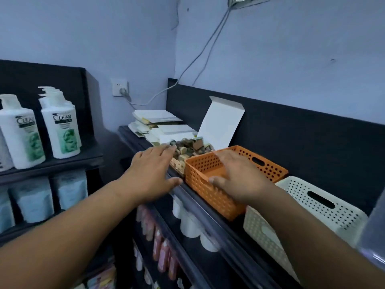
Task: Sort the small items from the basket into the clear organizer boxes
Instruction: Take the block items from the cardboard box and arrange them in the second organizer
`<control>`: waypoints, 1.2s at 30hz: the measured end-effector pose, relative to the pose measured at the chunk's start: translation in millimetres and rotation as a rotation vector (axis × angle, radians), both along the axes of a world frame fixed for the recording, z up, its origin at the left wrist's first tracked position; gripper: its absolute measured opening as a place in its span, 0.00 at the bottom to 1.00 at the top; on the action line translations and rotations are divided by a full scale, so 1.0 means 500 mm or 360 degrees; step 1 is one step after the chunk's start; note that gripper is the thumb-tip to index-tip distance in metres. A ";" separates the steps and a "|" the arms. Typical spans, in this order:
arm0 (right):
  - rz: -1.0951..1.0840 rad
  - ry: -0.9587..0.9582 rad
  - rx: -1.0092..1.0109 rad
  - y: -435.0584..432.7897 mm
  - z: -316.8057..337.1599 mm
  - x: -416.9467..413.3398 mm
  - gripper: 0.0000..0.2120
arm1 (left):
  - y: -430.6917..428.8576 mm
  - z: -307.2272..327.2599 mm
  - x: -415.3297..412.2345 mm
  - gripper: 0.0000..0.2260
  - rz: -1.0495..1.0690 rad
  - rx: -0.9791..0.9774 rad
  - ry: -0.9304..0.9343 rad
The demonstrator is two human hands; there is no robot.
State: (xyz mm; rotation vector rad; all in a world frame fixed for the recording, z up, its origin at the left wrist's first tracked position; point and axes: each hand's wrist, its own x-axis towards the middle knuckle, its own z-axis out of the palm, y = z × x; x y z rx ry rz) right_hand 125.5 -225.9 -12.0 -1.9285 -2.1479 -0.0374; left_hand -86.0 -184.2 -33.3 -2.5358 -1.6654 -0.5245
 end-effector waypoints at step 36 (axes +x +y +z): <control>-0.0553 -0.0309 -0.0472 0.683 -0.075 -0.042 0.22 | 0.743 -0.105 0.083 0.09 -0.1313 -0.0394 0.0095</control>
